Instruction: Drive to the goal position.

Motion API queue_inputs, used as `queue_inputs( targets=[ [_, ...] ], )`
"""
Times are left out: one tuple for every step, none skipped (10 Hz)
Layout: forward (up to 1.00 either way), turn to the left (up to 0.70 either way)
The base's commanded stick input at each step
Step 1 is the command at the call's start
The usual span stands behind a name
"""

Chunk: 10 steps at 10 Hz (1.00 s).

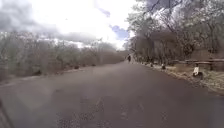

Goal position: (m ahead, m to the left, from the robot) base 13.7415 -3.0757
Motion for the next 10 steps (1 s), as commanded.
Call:
queue_inputs(
  targets=[
    [0.7, 0.0],
    [0.7, 0.0],
    [0.7, 0.0],
    [0.7, 0.0],
    [0.7, 0.0],
    [0.7, 0.0],
    [0.7, 0.0],
    [0.7, 0.0],
    [0.7, 0.0],
    [0.7, 0.0]
  ],
)
